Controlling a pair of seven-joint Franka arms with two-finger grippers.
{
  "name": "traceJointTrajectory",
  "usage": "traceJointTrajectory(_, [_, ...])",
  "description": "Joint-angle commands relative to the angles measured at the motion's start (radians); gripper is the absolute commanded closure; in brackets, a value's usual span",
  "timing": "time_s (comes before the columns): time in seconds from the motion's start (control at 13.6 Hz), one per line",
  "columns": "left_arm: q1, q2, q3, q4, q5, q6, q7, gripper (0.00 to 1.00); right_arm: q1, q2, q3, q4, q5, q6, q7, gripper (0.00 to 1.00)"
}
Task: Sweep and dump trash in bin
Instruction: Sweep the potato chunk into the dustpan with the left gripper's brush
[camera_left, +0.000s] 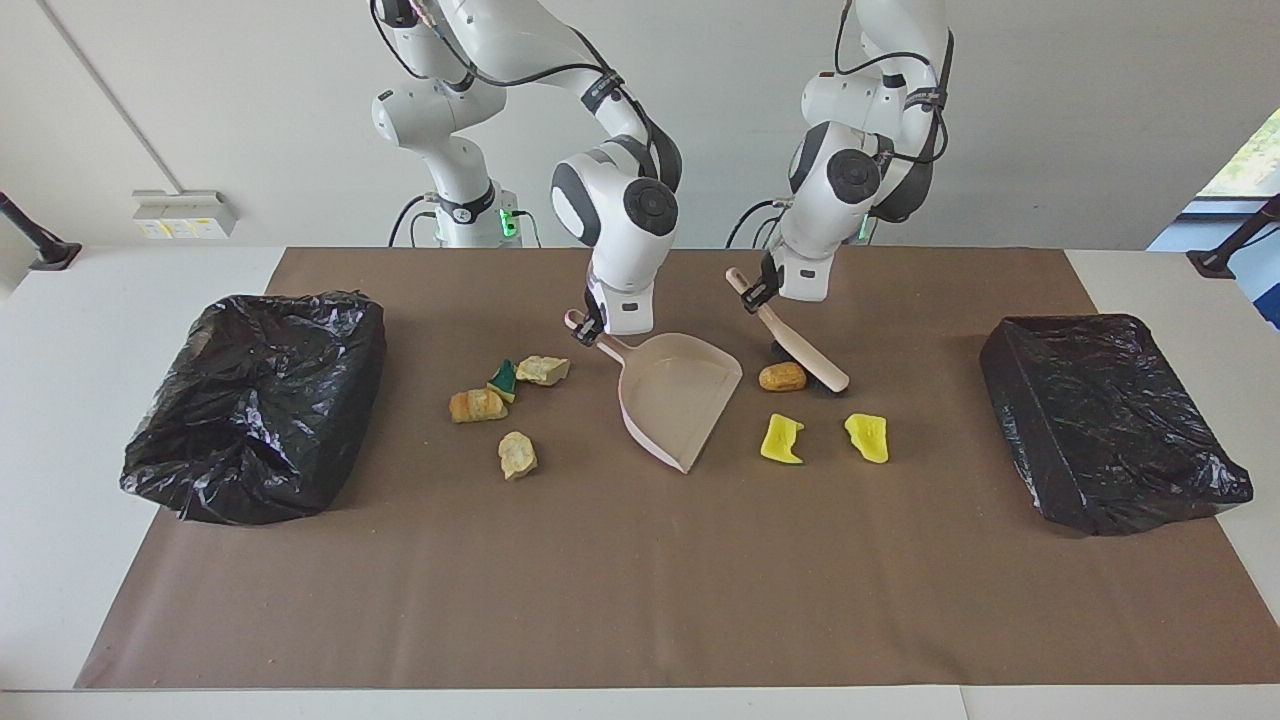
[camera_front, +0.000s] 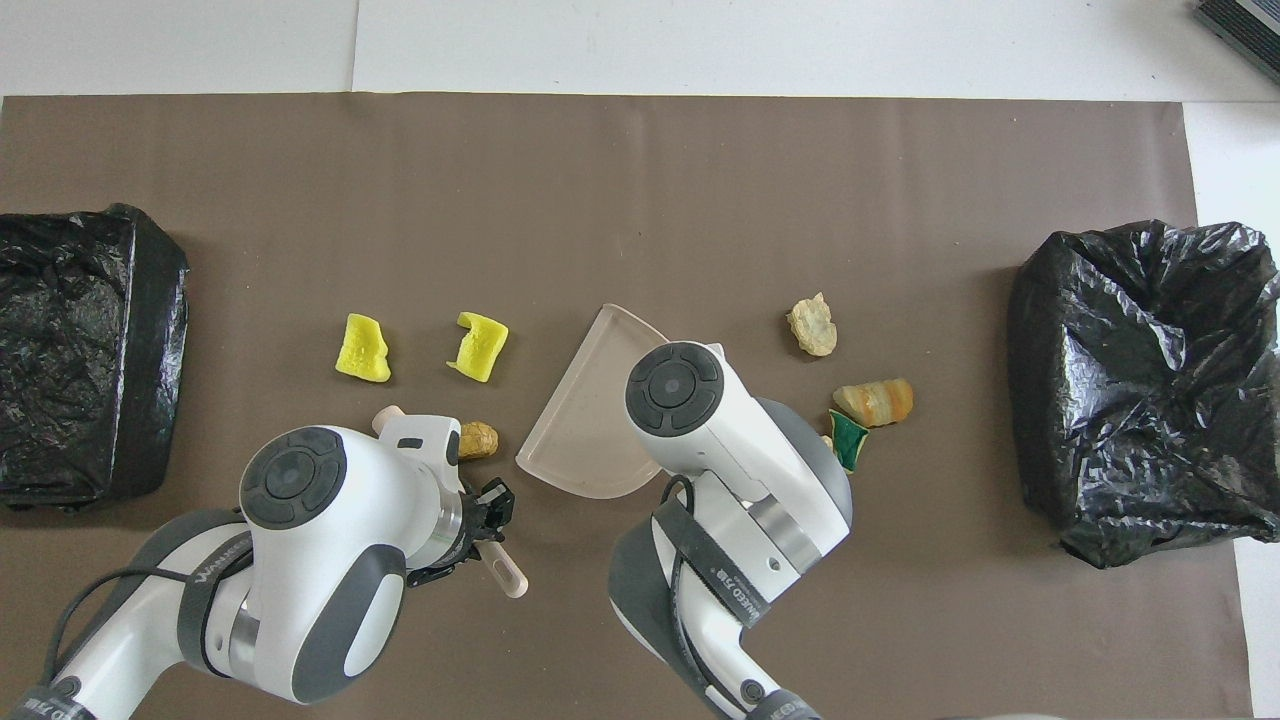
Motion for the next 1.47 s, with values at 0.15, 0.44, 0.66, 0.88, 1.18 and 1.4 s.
traceJointTrajectory(0.15, [-0.136,0.012,0.006,0.014,-0.036,0.082,0.032,1.0,-0.002,-0.01,0.003,-0.019,-0.011,0.025,0.034,1.0])
traceJointTrajectory(0.44, [-0.219,0.022,0.004,0.04,-0.058,0.078,0.357,1.0,-0.002,-0.01,0.003,-0.019,-0.008,0.025,0.036,1.0])
traceJointTrajectory(0.66, [-0.237,0.065,0.006,0.117,-0.058,0.062,0.536,1.0,-0.002,-0.011,0.003,-0.019,-0.006,0.021,0.043,1.0])
traceJointTrajectory(0.88, [-0.217,0.11,0.012,0.206,-0.044,0.007,0.551,1.0,-0.028,-0.011,0.005,-0.039,0.102,0.019,-0.034,1.0])
traceJointTrajectory(1.18, [-0.032,0.086,0.017,0.259,0.032,-0.178,0.725,1.0,-0.033,-0.019,0.005,-0.059,0.126,0.007,-0.021,1.0])
traceJointTrajectory(1.4, [0.14,0.09,0.017,0.367,0.049,-0.327,0.9,1.0,-0.031,-0.019,0.003,-0.059,0.126,0.014,-0.012,1.0])
